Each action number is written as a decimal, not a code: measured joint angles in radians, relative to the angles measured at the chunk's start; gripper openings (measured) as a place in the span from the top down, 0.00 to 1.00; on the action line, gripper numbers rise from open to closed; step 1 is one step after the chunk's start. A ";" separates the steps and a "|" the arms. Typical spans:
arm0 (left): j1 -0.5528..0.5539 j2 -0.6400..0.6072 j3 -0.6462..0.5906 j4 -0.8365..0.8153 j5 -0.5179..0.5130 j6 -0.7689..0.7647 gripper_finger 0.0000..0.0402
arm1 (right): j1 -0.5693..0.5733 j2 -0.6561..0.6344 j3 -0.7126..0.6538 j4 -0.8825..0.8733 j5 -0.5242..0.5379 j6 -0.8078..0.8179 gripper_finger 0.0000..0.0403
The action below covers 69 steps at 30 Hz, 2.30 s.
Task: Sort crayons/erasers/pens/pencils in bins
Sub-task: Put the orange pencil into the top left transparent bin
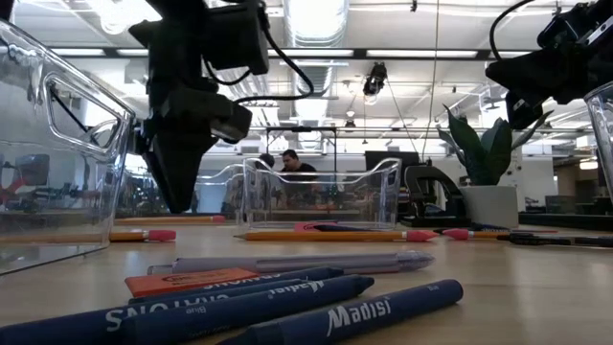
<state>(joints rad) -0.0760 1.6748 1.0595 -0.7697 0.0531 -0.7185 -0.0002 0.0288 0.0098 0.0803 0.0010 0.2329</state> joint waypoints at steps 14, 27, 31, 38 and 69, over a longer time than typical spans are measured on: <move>-0.045 0.080 0.024 -0.018 0.024 0.020 0.69 | 0.000 0.000 0.000 0.000 0.000 0.000 0.94; -0.047 0.123 0.025 -0.024 0.021 0.074 0.75 | 0.000 0.000 0.000 0.000 0.000 0.000 0.94; -0.046 0.124 0.025 -0.028 0.015 0.076 0.84 | 0.000 0.000 0.000 0.000 0.000 0.000 0.94; -0.046 0.124 0.028 -0.028 0.015 0.077 0.94 | 0.000 0.000 0.000 0.000 0.000 0.000 0.94; 0.102 0.159 0.158 -0.063 -0.159 0.546 0.93 | 0.000 0.000 0.000 0.000 0.000 0.000 0.94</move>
<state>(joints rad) 0.0264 1.8342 1.2175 -0.8326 -0.1059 -0.1722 -0.0006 0.0288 0.0099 0.0799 0.0010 0.2329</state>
